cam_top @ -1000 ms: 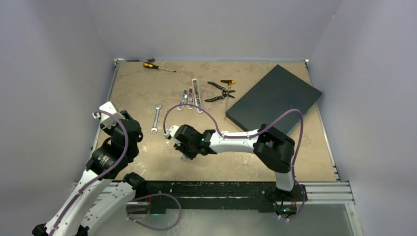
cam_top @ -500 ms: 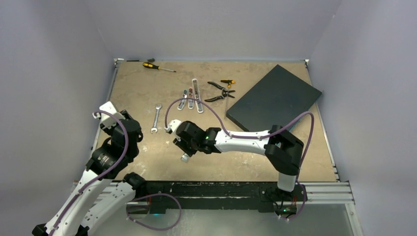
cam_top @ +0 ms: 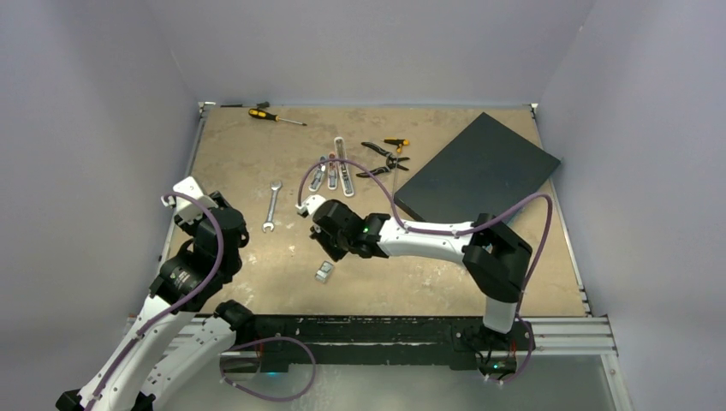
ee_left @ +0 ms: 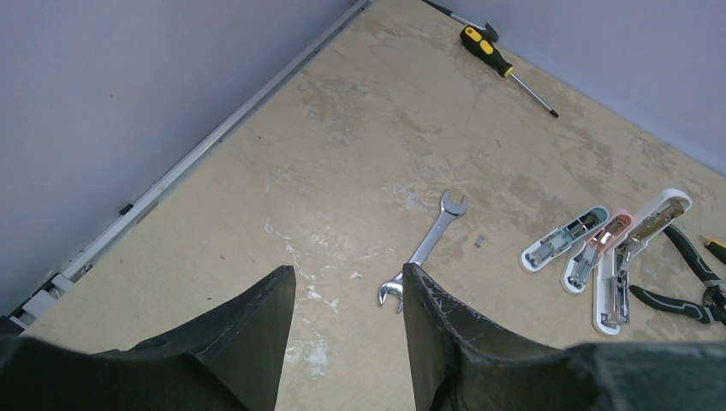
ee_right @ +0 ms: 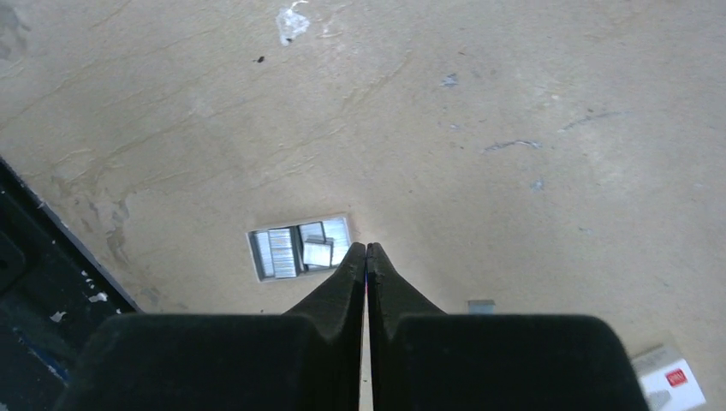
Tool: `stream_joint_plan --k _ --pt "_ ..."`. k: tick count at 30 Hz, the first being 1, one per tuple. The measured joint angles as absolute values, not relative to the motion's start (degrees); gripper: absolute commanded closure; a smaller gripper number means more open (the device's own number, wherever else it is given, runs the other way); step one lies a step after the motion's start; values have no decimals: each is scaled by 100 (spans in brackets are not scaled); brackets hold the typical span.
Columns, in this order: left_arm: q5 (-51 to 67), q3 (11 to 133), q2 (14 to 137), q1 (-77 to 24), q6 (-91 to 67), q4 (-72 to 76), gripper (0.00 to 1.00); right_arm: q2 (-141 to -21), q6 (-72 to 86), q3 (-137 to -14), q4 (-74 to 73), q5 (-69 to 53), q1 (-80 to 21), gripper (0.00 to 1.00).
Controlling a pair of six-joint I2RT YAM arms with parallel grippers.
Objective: Unload the staples from the stapler
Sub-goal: Adjust the staple in the staple box.
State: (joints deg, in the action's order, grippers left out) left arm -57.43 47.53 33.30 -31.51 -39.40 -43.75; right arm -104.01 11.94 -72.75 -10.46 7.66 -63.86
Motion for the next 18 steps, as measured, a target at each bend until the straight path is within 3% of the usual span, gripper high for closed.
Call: stream_joint_plan --k 18 --pt "-5743 4753 3330 -3153 -3940 -4372 52 -10962 1133 -7363 -873 99 -6497 100"
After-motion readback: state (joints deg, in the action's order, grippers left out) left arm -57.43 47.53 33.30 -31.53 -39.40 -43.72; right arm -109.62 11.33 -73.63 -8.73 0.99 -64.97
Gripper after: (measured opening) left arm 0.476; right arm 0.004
